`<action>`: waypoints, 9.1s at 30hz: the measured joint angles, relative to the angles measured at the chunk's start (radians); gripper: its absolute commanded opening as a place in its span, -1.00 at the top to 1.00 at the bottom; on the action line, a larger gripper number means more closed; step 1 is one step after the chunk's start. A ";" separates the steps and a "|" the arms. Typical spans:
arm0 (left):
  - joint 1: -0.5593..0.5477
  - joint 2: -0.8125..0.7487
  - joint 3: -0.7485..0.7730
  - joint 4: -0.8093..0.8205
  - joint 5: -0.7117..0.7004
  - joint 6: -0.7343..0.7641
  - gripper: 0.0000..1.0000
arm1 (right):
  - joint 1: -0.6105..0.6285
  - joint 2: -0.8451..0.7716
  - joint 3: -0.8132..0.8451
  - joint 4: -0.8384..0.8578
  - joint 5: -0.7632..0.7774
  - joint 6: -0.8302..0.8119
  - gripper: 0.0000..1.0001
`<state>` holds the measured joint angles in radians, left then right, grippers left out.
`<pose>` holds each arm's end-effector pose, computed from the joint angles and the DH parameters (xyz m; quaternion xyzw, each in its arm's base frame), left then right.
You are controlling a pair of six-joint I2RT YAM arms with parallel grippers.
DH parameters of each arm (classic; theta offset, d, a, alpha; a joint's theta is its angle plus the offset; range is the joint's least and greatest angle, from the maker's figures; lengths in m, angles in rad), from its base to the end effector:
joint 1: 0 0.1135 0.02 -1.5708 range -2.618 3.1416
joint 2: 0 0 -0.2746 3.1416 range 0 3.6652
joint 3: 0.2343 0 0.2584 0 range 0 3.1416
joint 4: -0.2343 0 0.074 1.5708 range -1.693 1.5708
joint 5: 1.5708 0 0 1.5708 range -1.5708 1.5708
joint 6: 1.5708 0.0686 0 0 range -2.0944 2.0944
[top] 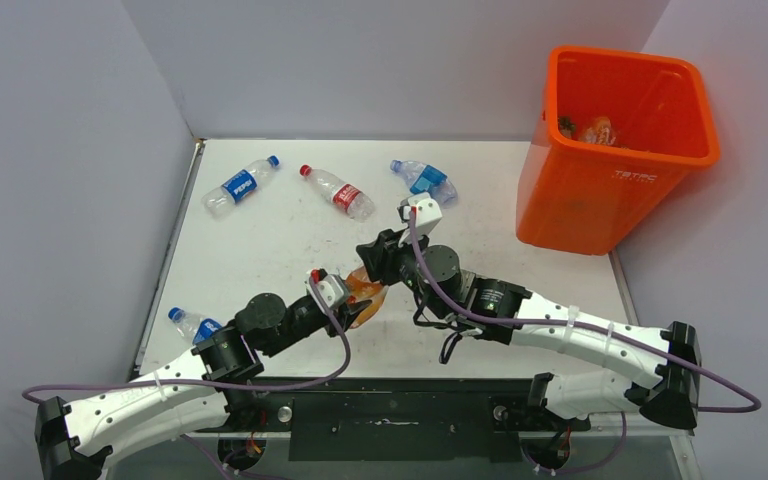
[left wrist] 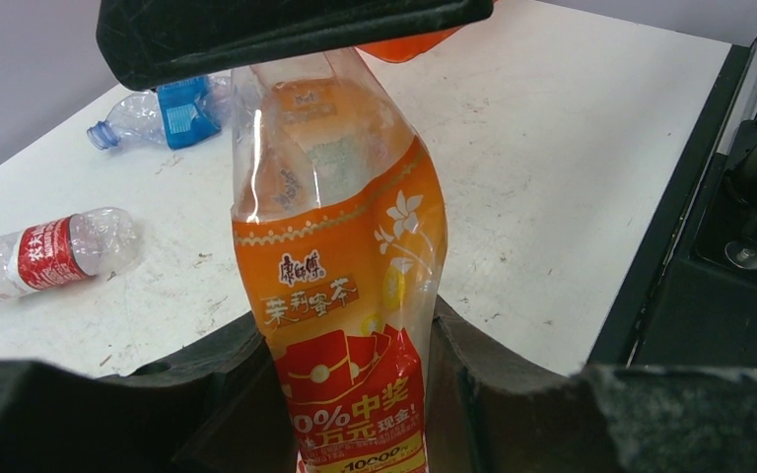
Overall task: Put the plastic bottles in the bin
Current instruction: Place the plastic bottle in the trash bin, then pick up the plastic bottle from the corner of the board, then place the plastic bottle in the trash bin.
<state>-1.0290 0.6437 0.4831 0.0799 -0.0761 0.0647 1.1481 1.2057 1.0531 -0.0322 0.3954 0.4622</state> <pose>0.1076 -0.1687 0.2859 0.3599 0.6408 -0.2894 0.6132 0.1531 0.2759 0.3659 -0.1355 0.7526 0.3469 0.5430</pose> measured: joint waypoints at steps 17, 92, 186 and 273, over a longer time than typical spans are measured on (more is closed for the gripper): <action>-0.003 -0.075 0.001 0.014 -0.098 -0.024 -0.92 | -0.068 0.019 0.623 -0.115 0.383 -0.481 0.89; 0.437 0.074 0.201 -0.620 -0.669 -0.646 -0.92 | -0.256 -0.003 -0.455 0.244 -0.300 0.104 -0.81; 0.374 0.022 0.005 0.203 0.561 -0.051 0.88 | -0.051 -0.432 -0.567 0.546 -0.236 0.062 -0.81; 0.298 -0.096 0.003 0.178 0.114 -0.076 -0.92 | 0.024 -0.115 0.548 -0.264 0.276 -0.469 0.89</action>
<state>-0.7315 0.5480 0.4866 0.2581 0.0383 -0.0113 1.1725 1.0904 1.6012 -0.2958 0.6716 -0.0067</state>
